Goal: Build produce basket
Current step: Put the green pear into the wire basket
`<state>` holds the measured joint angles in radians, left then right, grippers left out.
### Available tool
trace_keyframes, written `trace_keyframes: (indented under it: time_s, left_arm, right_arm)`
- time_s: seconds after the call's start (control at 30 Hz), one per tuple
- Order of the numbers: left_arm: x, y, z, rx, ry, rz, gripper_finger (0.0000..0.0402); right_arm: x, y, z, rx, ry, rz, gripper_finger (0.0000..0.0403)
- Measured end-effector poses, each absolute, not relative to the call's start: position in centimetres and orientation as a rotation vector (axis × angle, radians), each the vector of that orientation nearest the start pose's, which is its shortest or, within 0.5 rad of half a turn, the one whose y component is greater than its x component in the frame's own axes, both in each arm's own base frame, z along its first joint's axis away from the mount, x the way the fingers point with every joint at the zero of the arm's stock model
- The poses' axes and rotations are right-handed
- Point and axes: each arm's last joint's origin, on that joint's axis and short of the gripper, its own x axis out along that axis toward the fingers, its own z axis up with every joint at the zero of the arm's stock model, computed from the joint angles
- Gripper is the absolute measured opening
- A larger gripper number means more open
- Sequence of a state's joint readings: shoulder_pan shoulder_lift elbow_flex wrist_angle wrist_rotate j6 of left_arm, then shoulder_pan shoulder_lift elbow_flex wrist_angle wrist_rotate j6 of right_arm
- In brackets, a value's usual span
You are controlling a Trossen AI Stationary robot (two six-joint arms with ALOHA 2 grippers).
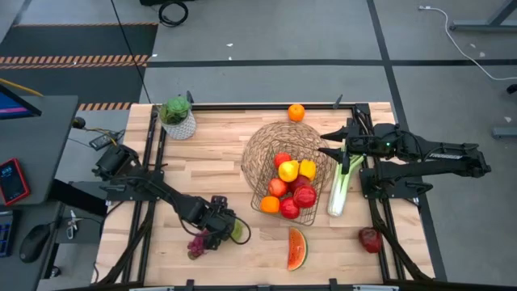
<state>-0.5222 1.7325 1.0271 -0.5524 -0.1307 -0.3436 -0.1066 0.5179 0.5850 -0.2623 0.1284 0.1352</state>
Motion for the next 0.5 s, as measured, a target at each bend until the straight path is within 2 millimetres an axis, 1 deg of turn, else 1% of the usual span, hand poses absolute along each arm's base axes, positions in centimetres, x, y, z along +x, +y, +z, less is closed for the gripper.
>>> trace_keyframes:
  time_s: [0.1, 0.23, 0.5]
  left_arm:
    - [28.06, -15.27, 15.98, 0.085, 1.217, -0.136, 0.04]
    - [28.11, -15.17, 15.98, 0.111, 1.217, -0.156, 0.0392]
    - [28.19, -15.21, 16.01, 0.118, 1.207, -0.166, 0.0332]
  right_arm:
    - [12.47, -1.71, 29.16, 0.133, 0.181, -0.248, 0.0231]
    - [12.48, -1.71, 29.16, 0.133, 0.181, -0.247, 0.0231]
    - [12.47, -1.71, 29.16, 0.133, 0.181, -0.247, 0.0231]
